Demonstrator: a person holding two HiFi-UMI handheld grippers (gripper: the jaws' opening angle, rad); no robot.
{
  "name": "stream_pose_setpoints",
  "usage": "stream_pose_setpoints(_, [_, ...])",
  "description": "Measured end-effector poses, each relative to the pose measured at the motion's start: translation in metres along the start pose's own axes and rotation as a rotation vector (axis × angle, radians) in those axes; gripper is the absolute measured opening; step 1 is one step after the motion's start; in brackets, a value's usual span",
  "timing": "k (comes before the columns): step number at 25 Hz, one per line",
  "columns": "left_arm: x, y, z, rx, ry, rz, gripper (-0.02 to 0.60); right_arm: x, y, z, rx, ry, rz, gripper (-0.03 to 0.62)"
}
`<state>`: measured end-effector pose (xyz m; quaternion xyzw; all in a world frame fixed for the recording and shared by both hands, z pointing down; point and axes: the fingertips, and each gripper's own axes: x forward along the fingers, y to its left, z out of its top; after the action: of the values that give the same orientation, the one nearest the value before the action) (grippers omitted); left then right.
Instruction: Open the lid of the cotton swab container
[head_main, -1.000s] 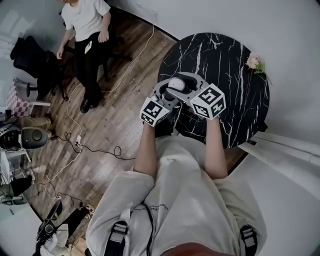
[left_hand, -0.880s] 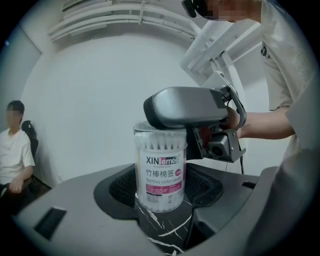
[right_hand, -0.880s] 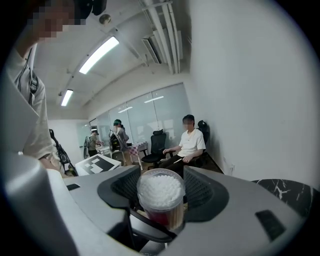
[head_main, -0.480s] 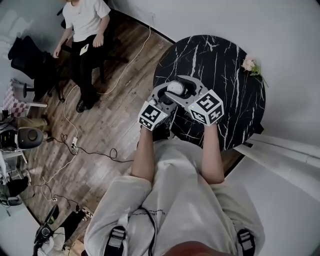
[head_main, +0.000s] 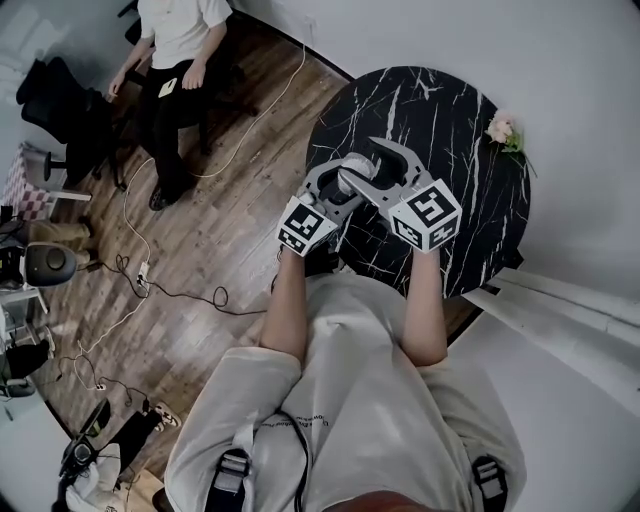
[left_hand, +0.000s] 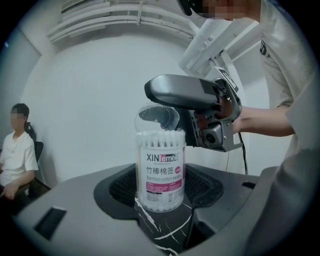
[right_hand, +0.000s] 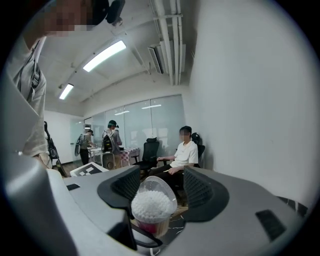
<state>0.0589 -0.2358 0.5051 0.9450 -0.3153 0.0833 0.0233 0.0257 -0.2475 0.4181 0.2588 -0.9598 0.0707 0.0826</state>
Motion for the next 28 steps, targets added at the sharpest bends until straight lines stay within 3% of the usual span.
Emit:
stream_pose_setpoints(7, [0.006,-0.007,-0.004,0.011,0.021,-0.031,0.265,-0.023,-0.035,0.017,-0.049,-0.068,-0.164,0.293])
stream_pose_setpoints(13, [0.013,-0.011,-0.004,0.042,0.039,-0.069,0.265,-0.045,-0.068,0.014,-0.015,-0.113,-0.304,0.293])
stream_pose_setpoints(18, [0.019,-0.011,0.007,0.025,0.015,-0.076,0.265,-0.055,-0.092,-0.001,-0.111,-0.006,-0.436,0.293])
stream_pose_setpoints(28, [0.021,-0.013,0.008,0.03,0.008,-0.074,0.265,-0.049,-0.101,-0.037,-0.08,0.11,-0.44,0.293])
